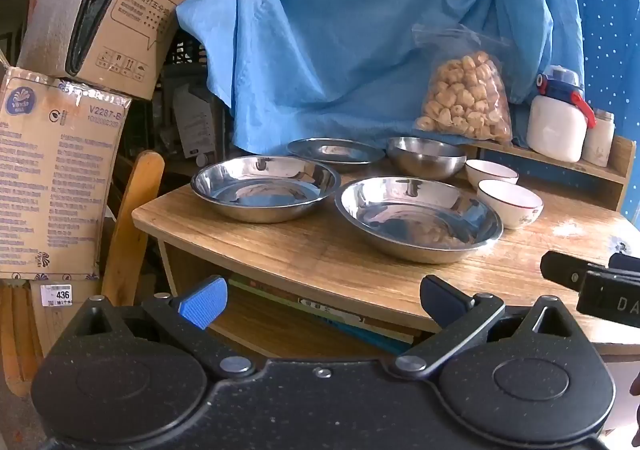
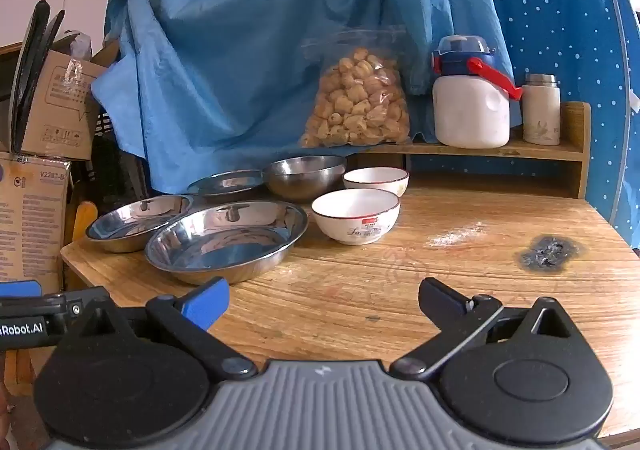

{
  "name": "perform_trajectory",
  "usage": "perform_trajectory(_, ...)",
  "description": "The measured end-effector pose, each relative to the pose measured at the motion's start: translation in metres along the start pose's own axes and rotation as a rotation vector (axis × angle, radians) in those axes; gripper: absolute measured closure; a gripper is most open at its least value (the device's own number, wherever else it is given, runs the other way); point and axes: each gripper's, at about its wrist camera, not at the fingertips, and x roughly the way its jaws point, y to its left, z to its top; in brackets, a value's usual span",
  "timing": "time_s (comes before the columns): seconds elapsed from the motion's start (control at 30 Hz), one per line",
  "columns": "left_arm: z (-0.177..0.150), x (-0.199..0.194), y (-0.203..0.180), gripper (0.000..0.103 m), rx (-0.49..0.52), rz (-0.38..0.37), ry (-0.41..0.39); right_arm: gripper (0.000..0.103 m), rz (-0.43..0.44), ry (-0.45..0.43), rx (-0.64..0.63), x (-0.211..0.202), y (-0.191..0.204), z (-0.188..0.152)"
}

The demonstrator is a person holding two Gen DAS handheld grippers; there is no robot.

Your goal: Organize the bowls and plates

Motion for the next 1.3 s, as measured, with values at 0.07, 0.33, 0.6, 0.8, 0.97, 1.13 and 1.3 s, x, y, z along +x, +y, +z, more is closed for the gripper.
perform_trajectory(0.07, 0.0, 0.0001, 0.0, 0.001, 0.001, 0.003, 0.003, 0.0, 0.004, -0.012, -0.003, 0.0009, 0.0015, -0.0016)
perform_trajectory(0.33, -0.0003, 0.0005, 0.0006, 0.001, -0.002, 0.009, 0.0, 0.0, 0.006, -0.007, -0.006, -0.0016, 0.0007, 0.0022)
perform_trajectory(0.6, 0.002, -0.0027, 0.0017, 0.001, 0.003, 0.017, -0.012, 0.0, 0.003, -0.011, -0.01, -0.0019, -0.0007, 0.0009)
perform_trajectory(0.8, 0.0026, -0.0033, 0.0019, 0.001, 0.004, 0.021, -0.016, 0.0, 0.0, -0.005, 0.0, -0.0018, -0.0015, 0.0015)
perform_trajectory(0.97, 0.0029, -0.0031, 0.0015, 0.001, 0.005, 0.021, -0.014, 0.0, 0.0, -0.006, -0.001, -0.002, -0.0016, 0.0015)
perform_trajectory(1.13, 0.0033, -0.0034, 0.0015, 0.001, 0.009, 0.02, -0.009, 0.0, -0.002, -0.003, 0.001, -0.0017, -0.0015, 0.0017)
perform_trajectory(1.3, 0.0032, -0.0035, 0.0021, 0.001, 0.01, 0.02, -0.01, 0.0, -0.003, 0.0, 0.001, -0.0026, -0.0017, 0.0005)
